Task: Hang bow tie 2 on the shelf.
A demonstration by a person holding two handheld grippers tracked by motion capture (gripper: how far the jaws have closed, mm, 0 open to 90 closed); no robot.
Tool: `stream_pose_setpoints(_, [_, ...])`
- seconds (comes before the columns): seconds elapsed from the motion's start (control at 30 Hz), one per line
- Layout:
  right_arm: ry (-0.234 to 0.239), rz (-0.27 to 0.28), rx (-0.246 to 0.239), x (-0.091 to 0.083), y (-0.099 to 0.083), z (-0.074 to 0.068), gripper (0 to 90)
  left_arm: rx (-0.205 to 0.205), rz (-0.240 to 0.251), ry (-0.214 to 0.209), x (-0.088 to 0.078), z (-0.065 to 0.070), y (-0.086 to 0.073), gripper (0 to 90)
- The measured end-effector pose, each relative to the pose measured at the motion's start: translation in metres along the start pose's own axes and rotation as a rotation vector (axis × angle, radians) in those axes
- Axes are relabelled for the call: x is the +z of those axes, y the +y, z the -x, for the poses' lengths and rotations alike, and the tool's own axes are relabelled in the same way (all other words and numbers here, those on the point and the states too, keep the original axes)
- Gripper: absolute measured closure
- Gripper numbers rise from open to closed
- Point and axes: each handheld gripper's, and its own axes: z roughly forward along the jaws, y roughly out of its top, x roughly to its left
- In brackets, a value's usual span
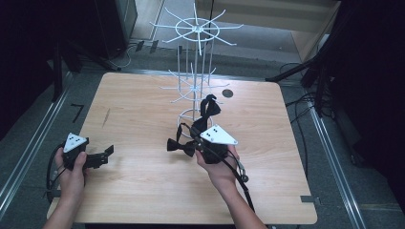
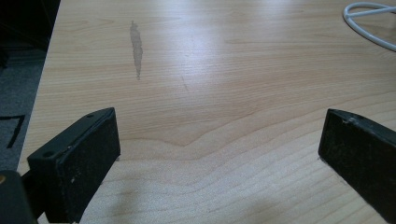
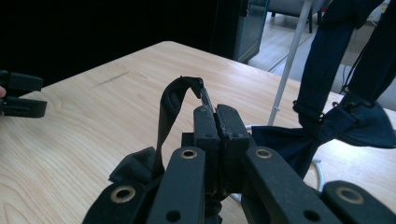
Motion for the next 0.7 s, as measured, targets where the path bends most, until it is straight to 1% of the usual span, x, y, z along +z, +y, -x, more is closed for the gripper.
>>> stream_pose_setpoints(0.57, [-0.016, 0.045, -0.001, -0.019, 0.014, 0.004, 89.4, -0.006, -0.007, -0.005, 0.0, -0.001, 0.0, 0.0])
stream_pose_setpoints(0.7, [-0.018, 0.066, 0.004, -0.027, 0.021, 0.004, 89.4, -0.005, -0.003, -0.007, 0.0, 0.0, 0.0, 0.0])
